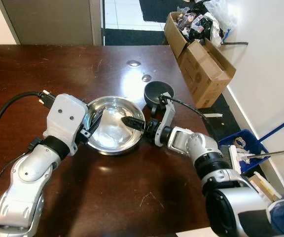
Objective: Setting the table
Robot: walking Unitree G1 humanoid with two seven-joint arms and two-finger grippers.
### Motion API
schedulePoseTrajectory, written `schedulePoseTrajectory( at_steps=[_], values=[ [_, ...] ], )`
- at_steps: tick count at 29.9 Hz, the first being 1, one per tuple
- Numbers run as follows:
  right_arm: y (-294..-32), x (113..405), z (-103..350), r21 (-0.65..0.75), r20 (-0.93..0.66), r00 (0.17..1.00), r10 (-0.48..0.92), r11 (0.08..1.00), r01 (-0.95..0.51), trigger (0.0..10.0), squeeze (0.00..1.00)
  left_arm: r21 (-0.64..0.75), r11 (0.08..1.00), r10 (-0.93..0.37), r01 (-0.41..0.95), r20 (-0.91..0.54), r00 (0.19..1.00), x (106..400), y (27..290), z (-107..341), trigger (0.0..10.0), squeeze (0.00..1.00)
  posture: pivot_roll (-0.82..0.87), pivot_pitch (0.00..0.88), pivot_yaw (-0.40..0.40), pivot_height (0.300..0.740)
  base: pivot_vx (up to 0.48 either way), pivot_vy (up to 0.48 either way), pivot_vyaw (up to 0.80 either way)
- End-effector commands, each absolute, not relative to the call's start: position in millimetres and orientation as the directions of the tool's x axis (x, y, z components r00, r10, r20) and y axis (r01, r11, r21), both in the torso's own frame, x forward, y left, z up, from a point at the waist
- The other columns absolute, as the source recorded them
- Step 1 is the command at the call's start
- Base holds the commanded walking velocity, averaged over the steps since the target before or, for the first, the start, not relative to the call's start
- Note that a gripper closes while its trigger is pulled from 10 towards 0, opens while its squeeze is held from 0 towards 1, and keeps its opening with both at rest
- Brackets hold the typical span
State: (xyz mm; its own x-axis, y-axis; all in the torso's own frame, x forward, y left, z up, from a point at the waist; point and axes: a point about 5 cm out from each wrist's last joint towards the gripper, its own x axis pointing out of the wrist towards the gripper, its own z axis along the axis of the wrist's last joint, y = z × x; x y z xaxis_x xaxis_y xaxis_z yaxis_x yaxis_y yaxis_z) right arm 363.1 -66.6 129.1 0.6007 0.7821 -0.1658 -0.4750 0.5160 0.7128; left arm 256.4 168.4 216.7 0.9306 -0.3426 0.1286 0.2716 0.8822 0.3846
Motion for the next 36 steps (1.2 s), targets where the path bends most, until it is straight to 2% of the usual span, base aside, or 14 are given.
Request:
schedulePoseTrajectory(
  at_steps=[1, 9, 28, 32, 33, 34, 35, 36],
  values=[
    [-71, 359, 115, 0.730, -0.215, 0.609, 0.763, 0.540, -0.419, 0.0, 0.00, 0.374, 0.883, -0.347, 0.284, 0.112, 0.931, 255, 166, 213, 10.0, 0.00, 0.10, 0.126, -0.051, 0.740, 0.000, 0.000, 0.00],
    [-75, 361, 118, 0.745, -0.183, 0.626, 0.758, 0.522, -0.415, 0.0, 0.00, 0.370, 0.883, -0.352, 0.289, 0.113, 0.929, 259, 163, 212, 10.0, 0.00, 0.09, 0.119, -0.047, 0.740, 0.000, 0.000, 0.00],
    [-86, 366, 141, 0.773, 0.012, 0.710, 0.704, 0.443, -0.453, 0.0, 0.00, 0.357, 0.889, -0.348, 0.285, 0.123, 0.929, 269, 156, 208, 10.0, 0.00, 0.04, 0.093, -0.039, 0.740, 0.000, 0.000, 0.00],
    [-90, 365, 165, 0.702, 0.122, 0.734, 0.668, 0.465, -0.540, 0.0, 0.00, 0.356, 0.907, -0.286, 0.226, 0.126, 0.950, 274, 159, 205, 10.0, 0.00, 0.04, 0.093, -0.039, 0.740, 0.000, 0.000, 0.00],
    [-94, 361, 181, 0.554, 0.176, 0.765, 0.619, 0.580, -0.597, 0.0, 0.00, 0.274, 0.953, -0.174, 0.129, 0.147, 0.974, 279, 168, 206, 10.0, 0.00, 0.02, 0.085, -0.024, 0.740, 0.000, 0.000, 0.00],
    [-96, 358, 187, 0.494, 0.198, 0.776, 0.599, 0.623, -0.607, 0.0, 0.00, 0.231, 0.969, -0.126, 0.089, 0.151, 0.980, 282, 172, 206, 10.0, 0.00, 0.02, 0.083, -0.020, 0.740, 0.000, 0.000, 0.00],
    [-96, 358, 187, 0.494, 0.198, 0.776, 0.599, 0.623, -0.607, 0.0, 0.00, 0.231, 0.969, -0.126, 0.089, 0.151, 0.980, 282, 172, 206, 10.0, 0.00, 0.02, 0.083, -0.020, 0.740, 0.000, 0.000, 0.00],
    [-98, 355, 194, 0.445, 0.227, 0.793, 0.565, 0.664, -0.601, 4.5, 0.00, 0.193, 0.981, -0.069, 0.038, 0.154, 0.986, 283, 178, 207, 10.0, 0.00, 0.01, 0.082, -0.016, 0.740, 0.000, 0.000, 0.00]
  ],
)
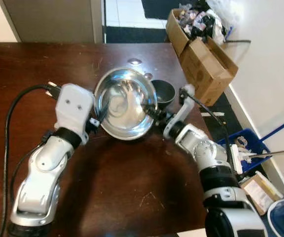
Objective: Setting the table
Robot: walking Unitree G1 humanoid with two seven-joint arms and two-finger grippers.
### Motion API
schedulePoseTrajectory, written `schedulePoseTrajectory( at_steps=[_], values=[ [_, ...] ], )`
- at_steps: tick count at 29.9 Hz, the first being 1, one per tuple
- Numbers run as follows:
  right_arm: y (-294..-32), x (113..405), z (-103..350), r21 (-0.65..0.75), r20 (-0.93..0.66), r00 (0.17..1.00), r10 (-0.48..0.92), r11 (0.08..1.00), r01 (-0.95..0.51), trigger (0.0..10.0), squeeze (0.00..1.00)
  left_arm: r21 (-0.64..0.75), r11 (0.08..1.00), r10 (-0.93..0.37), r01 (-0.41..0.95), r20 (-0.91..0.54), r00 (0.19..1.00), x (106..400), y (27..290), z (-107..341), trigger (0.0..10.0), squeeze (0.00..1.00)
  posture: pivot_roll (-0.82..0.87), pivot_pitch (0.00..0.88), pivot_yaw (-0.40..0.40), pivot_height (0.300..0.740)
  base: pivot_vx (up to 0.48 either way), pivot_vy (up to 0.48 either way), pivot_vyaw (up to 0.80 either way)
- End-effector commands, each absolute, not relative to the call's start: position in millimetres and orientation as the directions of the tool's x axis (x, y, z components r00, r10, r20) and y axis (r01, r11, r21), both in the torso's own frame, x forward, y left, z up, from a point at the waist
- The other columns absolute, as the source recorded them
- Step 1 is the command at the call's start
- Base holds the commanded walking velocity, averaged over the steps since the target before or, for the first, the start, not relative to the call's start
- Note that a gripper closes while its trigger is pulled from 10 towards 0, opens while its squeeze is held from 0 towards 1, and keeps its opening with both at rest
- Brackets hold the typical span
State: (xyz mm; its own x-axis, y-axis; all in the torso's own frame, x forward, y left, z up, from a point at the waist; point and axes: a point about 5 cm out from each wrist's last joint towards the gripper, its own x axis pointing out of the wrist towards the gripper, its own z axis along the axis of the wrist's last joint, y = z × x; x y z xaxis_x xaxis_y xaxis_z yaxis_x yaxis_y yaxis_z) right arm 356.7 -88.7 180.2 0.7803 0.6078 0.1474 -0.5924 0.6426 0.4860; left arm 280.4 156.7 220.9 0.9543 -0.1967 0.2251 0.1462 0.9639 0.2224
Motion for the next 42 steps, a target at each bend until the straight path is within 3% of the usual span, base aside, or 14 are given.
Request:
schedulePoseTrajectory(
  at_steps=[1, 4, 14, 42],
  values=[
    [-99, 351, 199, 0.423, 0.260, 0.801, 0.539, 0.683, -0.596, 10.0, 0.00, 0.174, 0.985, -0.036, 0.008, 0.156, 0.987, 284, 182, 207, 10.0, 0.00, 0.01, 0.081, -0.007, 0.740, 0.000, 0.000, 0.00],
    [-97, 331, 215, 0.335, 0.353, 0.811, 0.466, 0.747, -0.575, 10.0, 0.00, 0.174, 0.985, -0.021, -0.006, 0.155, 0.988, 278, 187, 208, 10.0, 0.00, 0.00, 0.080, 0.003, 0.740, 0.000, 0.000, 0.00],
    [-101, 306, 223, 0.285, 0.413, 0.850, 0.327, 0.840, -0.462, 10.0, 0.00, 0.198, 0.980, -0.052, 0.023, 0.144, 0.988, 278, 187, 205, 10.0, 0.00, -0.02, 0.074, 0.025, 0.740, 0.000, 0.000, 0.00],
    [-101, 298, 228, 0.249, 0.414, 0.857, 0.307, 0.867, -0.431, 10.0, 0.00, 0.200, 0.974, -0.137, 0.107, 0.142, 0.980, 290, 165, 202, 10.0, 0.00, -0.05, 0.057, 0.042, 0.740, 0.000, 0.000, 0.00]
  ],
)
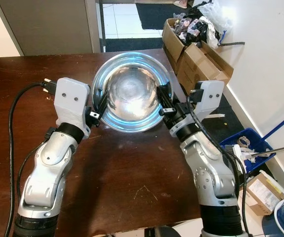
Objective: Setting the table
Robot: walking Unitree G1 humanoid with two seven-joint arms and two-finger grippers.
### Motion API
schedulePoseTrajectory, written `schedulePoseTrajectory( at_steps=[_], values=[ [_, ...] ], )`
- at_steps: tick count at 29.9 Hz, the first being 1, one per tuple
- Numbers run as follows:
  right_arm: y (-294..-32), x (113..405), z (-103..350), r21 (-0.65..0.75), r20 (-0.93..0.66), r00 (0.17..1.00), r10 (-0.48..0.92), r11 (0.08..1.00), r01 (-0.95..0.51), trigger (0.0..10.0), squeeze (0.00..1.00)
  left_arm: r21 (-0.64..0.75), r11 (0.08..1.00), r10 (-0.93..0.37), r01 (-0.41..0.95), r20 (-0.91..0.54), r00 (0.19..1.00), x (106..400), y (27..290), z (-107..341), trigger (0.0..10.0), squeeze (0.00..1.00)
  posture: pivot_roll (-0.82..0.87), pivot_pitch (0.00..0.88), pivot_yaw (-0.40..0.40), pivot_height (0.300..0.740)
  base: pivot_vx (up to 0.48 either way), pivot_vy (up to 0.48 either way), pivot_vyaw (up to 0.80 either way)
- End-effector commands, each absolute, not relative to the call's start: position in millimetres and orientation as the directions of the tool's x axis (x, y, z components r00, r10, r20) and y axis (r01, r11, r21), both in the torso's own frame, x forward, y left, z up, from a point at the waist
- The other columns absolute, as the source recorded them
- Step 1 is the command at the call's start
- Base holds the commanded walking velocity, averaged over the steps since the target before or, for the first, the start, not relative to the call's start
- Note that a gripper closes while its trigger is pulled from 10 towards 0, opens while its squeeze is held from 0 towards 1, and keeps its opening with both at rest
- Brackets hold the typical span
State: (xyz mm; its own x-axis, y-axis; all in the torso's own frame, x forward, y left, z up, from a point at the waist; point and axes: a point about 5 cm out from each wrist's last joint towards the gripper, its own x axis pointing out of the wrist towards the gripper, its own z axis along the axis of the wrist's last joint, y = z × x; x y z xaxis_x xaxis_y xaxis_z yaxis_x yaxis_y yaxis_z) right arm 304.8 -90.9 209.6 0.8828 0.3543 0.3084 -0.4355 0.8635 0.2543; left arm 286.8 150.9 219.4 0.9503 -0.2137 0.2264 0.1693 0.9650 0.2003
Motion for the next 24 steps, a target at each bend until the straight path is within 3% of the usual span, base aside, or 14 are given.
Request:
schedulePoseTrajectory(
  at_steps=[1, 24],
  values=[
    [-100.4, 298.1, 227.8, 0.248, 0.410, 0.857, 0.311, 0.866, -0.433, 10.0, 0.00, 0.201, 0.974, -0.136, 0.106, 0.142, 0.980, 289.9, 165.2, 201.9, 10.0, 0.00, -0.05, 0.055, 0.040, 0.740, -0.244, 0.000, 0.00],
    [-96.1, 298.2, 226.0, 0.267, 0.399, 0.854, 0.335, 0.848, -0.458, 10.0, 0.00, 0.201, 0.974, -0.134, 0.102, 0.152, 0.979, 290.2, 166.7, 202.6, 10.0, 0.00, -0.04, 0.047, 0.039, 0.740, -0.326, 0.000, 0.00]
  ],
)
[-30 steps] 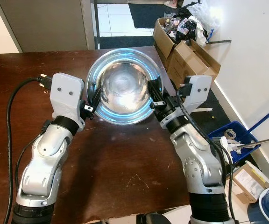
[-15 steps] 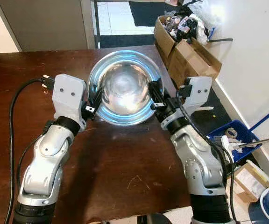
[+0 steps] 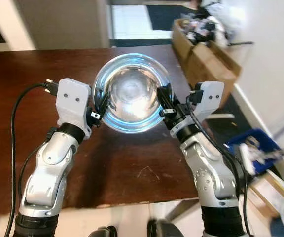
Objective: Setting the table
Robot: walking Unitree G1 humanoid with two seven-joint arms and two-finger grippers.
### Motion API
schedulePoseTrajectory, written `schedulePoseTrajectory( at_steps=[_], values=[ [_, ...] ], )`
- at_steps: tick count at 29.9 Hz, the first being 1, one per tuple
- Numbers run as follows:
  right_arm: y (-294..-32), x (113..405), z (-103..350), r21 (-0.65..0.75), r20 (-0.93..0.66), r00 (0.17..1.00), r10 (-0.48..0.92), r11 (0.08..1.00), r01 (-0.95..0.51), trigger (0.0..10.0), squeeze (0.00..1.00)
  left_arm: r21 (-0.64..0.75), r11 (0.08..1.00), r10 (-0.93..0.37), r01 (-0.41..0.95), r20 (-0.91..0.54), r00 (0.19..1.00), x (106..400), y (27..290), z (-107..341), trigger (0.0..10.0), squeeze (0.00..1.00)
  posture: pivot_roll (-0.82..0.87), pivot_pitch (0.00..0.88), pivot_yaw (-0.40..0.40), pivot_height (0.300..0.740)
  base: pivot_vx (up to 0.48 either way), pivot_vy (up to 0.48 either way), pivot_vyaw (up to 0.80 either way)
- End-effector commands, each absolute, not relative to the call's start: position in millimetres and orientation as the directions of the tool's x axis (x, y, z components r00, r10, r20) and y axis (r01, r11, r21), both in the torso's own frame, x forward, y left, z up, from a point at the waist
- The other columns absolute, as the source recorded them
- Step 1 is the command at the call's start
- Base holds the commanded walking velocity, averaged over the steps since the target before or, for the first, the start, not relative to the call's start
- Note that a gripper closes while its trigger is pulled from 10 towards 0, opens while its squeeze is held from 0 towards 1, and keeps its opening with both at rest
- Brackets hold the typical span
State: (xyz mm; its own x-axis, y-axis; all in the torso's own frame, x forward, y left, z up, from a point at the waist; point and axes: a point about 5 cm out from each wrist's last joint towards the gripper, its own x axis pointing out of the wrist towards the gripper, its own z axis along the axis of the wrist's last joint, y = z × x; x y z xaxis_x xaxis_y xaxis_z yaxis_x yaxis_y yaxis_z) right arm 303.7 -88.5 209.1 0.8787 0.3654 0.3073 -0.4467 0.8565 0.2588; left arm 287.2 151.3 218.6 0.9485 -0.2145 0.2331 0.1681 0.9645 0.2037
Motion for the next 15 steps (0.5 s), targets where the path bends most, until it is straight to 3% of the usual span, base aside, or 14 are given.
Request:
schedulePoseTrajectory(
  at_steps=[1, 15],
  values=[
    [-96.0, 298.2, 225.8, 0.268, 0.399, 0.854, 0.335, 0.848, -0.458, 10.0, 0.00, 0.201, 0.974, -0.134, 0.102, 0.152, 0.979, 290.3, 166.8, 202.6, 10.0, 0.00, -0.04, 0.047, 0.039, 0.740, -0.322, 0.000, 0.00],
    [-96.3, 298.3, 223.5, 0.276, 0.392, 0.858, 0.332, 0.847, -0.453, 10.0, 0.00, 0.201, 0.974, -0.134, 0.102, 0.154, 0.979, 290.6, 166.9, 202.5, 10.0, 0.00, -0.04, 0.049, 0.042, 0.740, -0.323, 0.000, 0.00]
  ],
)
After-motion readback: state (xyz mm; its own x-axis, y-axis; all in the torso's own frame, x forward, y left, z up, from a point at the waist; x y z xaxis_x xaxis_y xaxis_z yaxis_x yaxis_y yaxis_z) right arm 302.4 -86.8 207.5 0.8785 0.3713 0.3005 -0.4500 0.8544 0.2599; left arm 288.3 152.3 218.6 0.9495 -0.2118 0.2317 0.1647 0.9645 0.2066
